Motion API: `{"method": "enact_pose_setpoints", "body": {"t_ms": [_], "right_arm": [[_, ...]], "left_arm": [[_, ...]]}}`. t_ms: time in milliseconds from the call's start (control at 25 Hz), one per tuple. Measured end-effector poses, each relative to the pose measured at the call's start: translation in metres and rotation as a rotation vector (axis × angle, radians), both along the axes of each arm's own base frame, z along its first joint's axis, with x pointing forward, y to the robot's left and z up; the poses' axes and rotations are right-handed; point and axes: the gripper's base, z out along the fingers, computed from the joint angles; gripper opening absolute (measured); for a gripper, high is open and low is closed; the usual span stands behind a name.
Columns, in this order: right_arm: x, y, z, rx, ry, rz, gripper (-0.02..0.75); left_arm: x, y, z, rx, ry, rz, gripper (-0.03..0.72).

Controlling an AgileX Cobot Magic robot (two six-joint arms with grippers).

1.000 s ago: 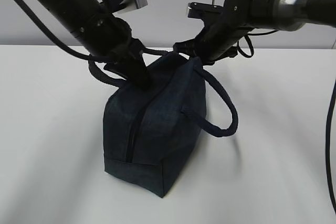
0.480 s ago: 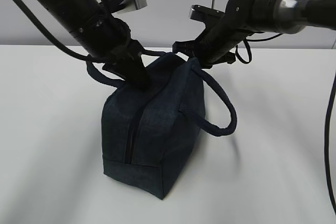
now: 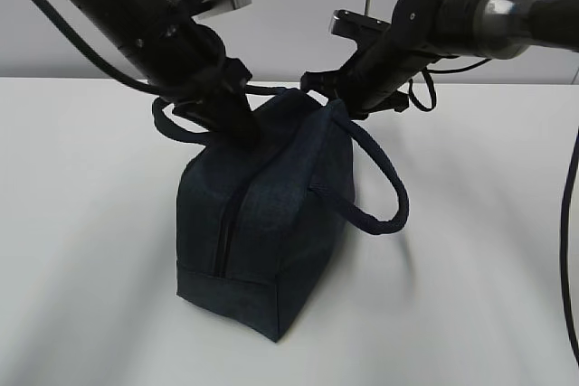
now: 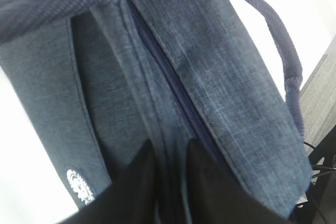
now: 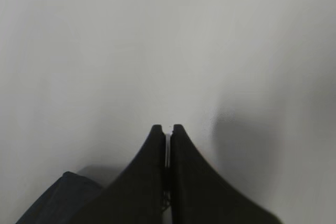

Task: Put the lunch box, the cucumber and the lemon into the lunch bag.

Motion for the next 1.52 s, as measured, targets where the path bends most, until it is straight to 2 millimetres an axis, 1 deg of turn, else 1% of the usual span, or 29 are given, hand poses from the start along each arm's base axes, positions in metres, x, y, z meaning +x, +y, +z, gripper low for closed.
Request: {"method": "enact_pose_setpoints", "body": {"t_ms": [120,160,200,280,400,480,560,720,1040,1280,1320,1400,1520], "right_arm": [[0.0,-0.001,-0.001,-0.001,0.002,-0.003,0.0],[0.001,-0.002,-0.001,-0.002,0.002,-0.004,0.0],[0.001,-0.002,-0.001,-0.002,0.002,-0.003,0.0],[0.001,-0.002,-0.001,-0.002,0.002,-0.004,0.0],[0.001,-0.002,-0.001,0.004,0.004,-0.007,0.0],[0.001,-0.002,-0.001,0.005,0.0,-0.001,0.0],[0.001,-0.001,-0.001,0.008,0.0,0.001,0.0],[0.001,-0.001,-0.001,0.006,-0.003,0.007,0.0],[0.001,-0.001,-0.001,0.004,-0.003,0.011,0.0],[0.001,-0.001,-0.001,0.006,-0.002,0.01,0.0],[0.001,-0.001,-0.001,0.006,-0.002,0.01,0.0],[0.001,-0.001,-0.001,0.005,-0.003,0.012,0.0],[0.001,-0.001,-0.002,0.005,-0.004,0.012,0.0]], "left_arm": [[0.003,0.001,0.013,0.017,-0.013,0.024,0.23],[0.005,0.001,0.019,0.026,-0.023,0.035,0.27],[0.006,0.001,0.024,0.032,-0.024,0.043,0.295],[0.009,0.001,0.039,0.031,-0.05,0.053,0.316],[0.014,0.0,0.058,0.014,-0.104,0.073,0.327],[0.019,-0.002,0.064,0.006,-0.125,0.081,0.329],[0.024,-0.004,0.065,0.001,-0.131,0.088,0.331],[0.035,-0.008,0.053,0.018,-0.117,0.09,0.332],[0.056,-0.013,0.015,0.094,-0.084,0.085,0.331],[0.067,-0.023,-0.01,0.064,-0.03,0.078,0.329],[0.068,-0.024,-0.014,0.066,-0.021,0.077,0.318],[0.069,-0.026,-0.02,0.07,-0.011,0.073,0.262],[0.07,-0.026,-0.019,0.067,-0.016,0.073,0.094]]}}
